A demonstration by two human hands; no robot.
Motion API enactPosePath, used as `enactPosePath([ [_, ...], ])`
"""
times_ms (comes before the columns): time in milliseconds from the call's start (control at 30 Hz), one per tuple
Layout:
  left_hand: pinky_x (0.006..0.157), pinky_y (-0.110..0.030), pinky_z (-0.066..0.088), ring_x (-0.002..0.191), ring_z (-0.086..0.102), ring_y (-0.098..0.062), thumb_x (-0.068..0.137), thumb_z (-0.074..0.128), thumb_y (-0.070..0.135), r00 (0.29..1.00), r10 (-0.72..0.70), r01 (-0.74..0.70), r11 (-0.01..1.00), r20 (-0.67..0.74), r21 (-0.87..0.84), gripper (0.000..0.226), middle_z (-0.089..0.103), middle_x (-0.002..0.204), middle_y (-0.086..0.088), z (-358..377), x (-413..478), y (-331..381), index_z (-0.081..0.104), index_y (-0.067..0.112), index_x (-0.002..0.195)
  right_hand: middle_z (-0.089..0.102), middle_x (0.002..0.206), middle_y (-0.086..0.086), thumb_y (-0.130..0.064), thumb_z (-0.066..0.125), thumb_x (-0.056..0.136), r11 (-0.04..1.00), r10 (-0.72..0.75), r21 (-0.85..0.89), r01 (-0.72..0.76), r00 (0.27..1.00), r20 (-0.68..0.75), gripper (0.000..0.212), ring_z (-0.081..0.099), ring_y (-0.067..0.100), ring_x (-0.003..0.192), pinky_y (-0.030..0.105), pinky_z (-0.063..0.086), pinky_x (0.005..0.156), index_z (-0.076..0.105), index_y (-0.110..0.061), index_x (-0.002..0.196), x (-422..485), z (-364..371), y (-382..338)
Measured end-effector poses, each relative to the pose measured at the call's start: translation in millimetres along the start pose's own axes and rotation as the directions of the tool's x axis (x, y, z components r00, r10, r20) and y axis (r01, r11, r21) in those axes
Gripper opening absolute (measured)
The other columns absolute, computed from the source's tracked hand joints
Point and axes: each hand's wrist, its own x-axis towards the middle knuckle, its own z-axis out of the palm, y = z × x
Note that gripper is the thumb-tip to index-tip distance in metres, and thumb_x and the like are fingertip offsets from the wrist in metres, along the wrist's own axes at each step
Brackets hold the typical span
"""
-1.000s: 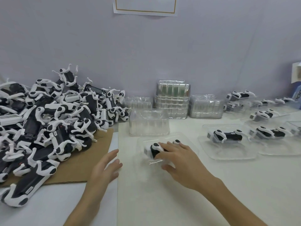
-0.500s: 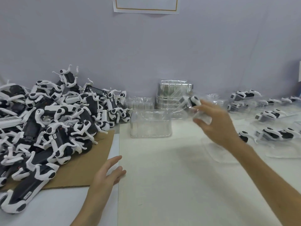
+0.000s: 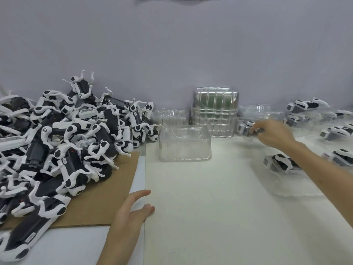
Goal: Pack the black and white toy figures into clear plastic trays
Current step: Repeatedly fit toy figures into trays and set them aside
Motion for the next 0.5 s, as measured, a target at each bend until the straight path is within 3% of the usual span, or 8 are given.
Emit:
enactPosePath([
  [67, 0.109, -0.048, 0.041, 0.095, 0.072, -0.012, 0.078, 0.063, 0.033, 1.0, -0.002, 0.002, 1.0, 0.002, -0.007, 0.03, 0.074, 0.085, 0.021, 2, -1, 1, 0.067, 0.03, 0.108, 0.072, 0.112, 0.001, -0.001, 0.05, 0.083, 0.997, 0.056, -0.051, -0.052, 0.995, 0.077, 0.042, 0.057, 0.016, 0.069, 0.027, 0.037, 0.06, 0.074, -0.033, 0.094, -2, 5, 6],
  [133, 0.11, -0.048, 0.04, 0.095, 0.072, -0.012, 0.087, 0.062, 0.032, 1.0, 0.003, -0.003, 1.0, -0.006, -0.008, 0.02, 0.074, 0.084, 0.02, 3, -2, 2, 0.067, 0.031, 0.107, 0.068, 0.121, 0.0, -0.004, 0.048, 0.087, 0.988, 0.138, -0.088, -0.126, 0.979, 0.149, 0.039, 0.057, 0.02, 0.082, 0.032, 0.043, 0.077, 0.075, -0.031, 0.097, -1, 6, 8],
  [200, 0.11, -0.048, 0.04, 0.094, 0.072, -0.011, 0.098, 0.06, 0.015, 1.0, -0.025, 0.025, 1.0, -0.01, 0.002, 0.02, 0.075, 0.084, 0.017, 3, -1, 0, 0.068, 0.03, 0.106, 0.068, 0.123, 0.003, -0.005, 0.047, 0.088, 0.978, 0.194, -0.104, -0.181, 0.971, 0.141, 0.037, 0.056, 0.027, 0.097, 0.04, 0.043, 0.094, 0.075, -0.022, 0.104, 2, 5, 5],
  [267, 0.11, -0.048, 0.04, 0.094, 0.072, -0.01, 0.098, 0.059, 0.014, 0.999, -0.039, 0.039, 0.999, -0.011, 0.013, 0.021, 0.075, 0.084, 0.016, 2, -1, 1, 0.068, 0.032, 0.106, 0.067, 0.125, 0.007, -0.007, 0.049, 0.088, 0.986, 0.161, -0.054, -0.159, 0.986, 0.033, 0.038, 0.058, 0.032, 0.11, 0.044, 0.042, 0.101, 0.071, -0.018, 0.117, 5, 5, -2],
  [333, 0.11, -0.048, 0.04, 0.094, 0.072, -0.01, 0.097, 0.061, 0.021, 0.999, -0.041, 0.041, 0.999, -0.007, 0.014, 0.016, 0.075, 0.085, 0.017, 2, -2, 3, 0.068, 0.032, 0.106, 0.056, 0.142, 0.006, -0.012, 0.052, 0.093, 0.999, 0.032, 0.02, -0.032, 0.999, 0.005, 0.042, 0.053, 0.031, 0.125, 0.043, 0.041, 0.101, 0.06, -0.02, 0.134, 7, 9, -10],
  [400, 0.109, -0.049, 0.041, 0.093, 0.072, -0.01, 0.098, 0.06, 0.014, 0.999, -0.039, 0.039, 0.999, -0.001, -0.004, 0.02, 0.074, 0.087, 0.018, 2, -2, 4, 0.069, 0.031, 0.105, 0.031, 0.161, 0.001, -0.022, 0.05, 0.1, 0.992, -0.097, -0.054, 0.11, 0.973, 0.21, 0.048, 0.039, 0.029, 0.141, 0.047, 0.035, 0.11, 0.045, -0.025, 0.148, 8, 15, -19],
  [500, 0.108, -0.049, 0.042, 0.09, 0.073, -0.01, 0.086, 0.065, 0.029, 1.0, -0.024, 0.024, 0.999, -0.003, -0.028, 0.017, 0.073, 0.093, 0.015, 3, -4, 8, 0.07, 0.033, 0.101, 0.006, 0.167, -0.004, -0.035, 0.042, 0.104, 0.951, -0.049, -0.258, 0.172, 0.905, 0.422, 0.057, 0.022, 0.026, 0.15, 0.052, 0.027, 0.117, 0.024, -0.027, 0.157, 10, 25, -18],
])
